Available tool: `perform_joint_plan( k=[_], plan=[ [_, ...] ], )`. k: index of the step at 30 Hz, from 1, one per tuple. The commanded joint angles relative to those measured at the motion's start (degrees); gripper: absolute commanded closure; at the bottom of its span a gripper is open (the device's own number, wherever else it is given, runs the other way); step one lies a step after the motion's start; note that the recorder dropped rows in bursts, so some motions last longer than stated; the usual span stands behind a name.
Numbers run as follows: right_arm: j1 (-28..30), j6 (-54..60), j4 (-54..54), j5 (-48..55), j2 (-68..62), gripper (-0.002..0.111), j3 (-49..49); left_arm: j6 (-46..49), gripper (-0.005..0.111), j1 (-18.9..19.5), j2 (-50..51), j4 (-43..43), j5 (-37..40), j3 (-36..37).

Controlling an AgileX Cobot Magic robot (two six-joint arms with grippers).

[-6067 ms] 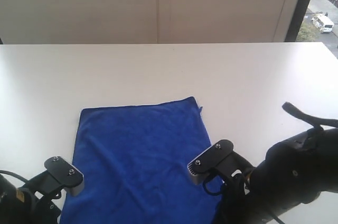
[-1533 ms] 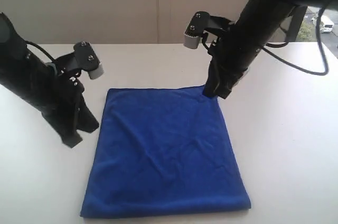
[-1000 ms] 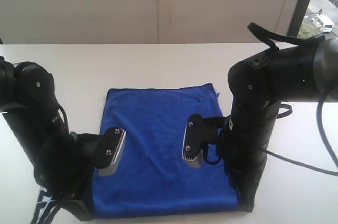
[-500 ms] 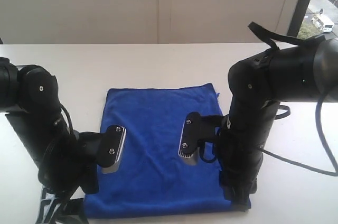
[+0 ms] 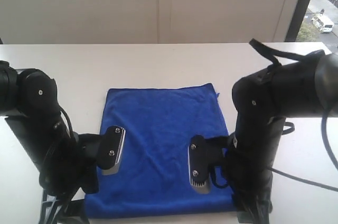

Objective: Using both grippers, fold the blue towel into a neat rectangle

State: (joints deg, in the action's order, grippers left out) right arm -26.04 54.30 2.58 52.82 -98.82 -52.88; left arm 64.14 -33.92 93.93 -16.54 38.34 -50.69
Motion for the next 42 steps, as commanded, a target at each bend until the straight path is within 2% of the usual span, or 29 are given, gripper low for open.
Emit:
perform_joint_plan(
  k=[1, 4, 12, 18, 21, 25, 28, 31, 34, 38, 42],
  plan=[
    [-0.2, 2.5, -3.5, -5.6, 1.1, 0.054, 4.4, 2.5, 0.037, -0.2, -0.3, 0.1, -5.7, 4.3],
    [-0.2, 2.5, -3.5, -8.6, 1.9, 0.054, 5.0, 2.9, 0.037, -0.2, -0.3, 0.4, -10.8, 6.3],
    [-0.2, 2.5, -4.1, -14.9, 1.9, 0.054, 7.6, 2.9, 0.037, -0.2, -0.3, 0.4, -11.9, 7.3],
    [-0.2, 2.5, -4.6, -15.4, 1.9, 0.054, 8.4, 2.9, 0.037, -0.2, -0.3, 0.4, -11.9, 7.5],
    [-0.2, 2.5, -4.6, -15.4, 1.9, 0.065, 8.4, 2.9, 0.038, -0.2, -0.3, 0.4, -11.9, 7.5],
    [-0.2, 2.5, -4.6, -14.9, 1.9, 0.085, 8.4, 2.9, 0.049, -0.2, -0.3, 0.4, -11.8, 7.5],
    [-0.2, 2.5, -4.6, -14.4, 1.9, 0.095, 8.4, 2.9, 0.060, -0.2, -0.3, 0.4, -11.8, 7.5],
    [-0.2, 2.5, -4.6, -14.3, 1.9, 0.098, 8.4, 2.9, 0.067, -0.2, -0.3, 0.4, -11.5, 7.5],
    [-0.2, 2.5, -4.6, -13.9, 1.9, 0.099, 8.4, 2.9, 0.080, -0.2, -0.4, 0.4, -11.4, 7.5],
    [-0.2, 2.5, -4.6, -12.7, 1.9, 0.099, 8.4, 2.9, 0.104, -0.2, -2.0, 0.7, -10.9, 7.5],
    [-0.2, 2.5, -4.6, -10.9, 2.3, 0.099, 8.4, 3.1, 0.107, -0.2, -4.2, 0.9, -9.4, 7.5]
  ],
)
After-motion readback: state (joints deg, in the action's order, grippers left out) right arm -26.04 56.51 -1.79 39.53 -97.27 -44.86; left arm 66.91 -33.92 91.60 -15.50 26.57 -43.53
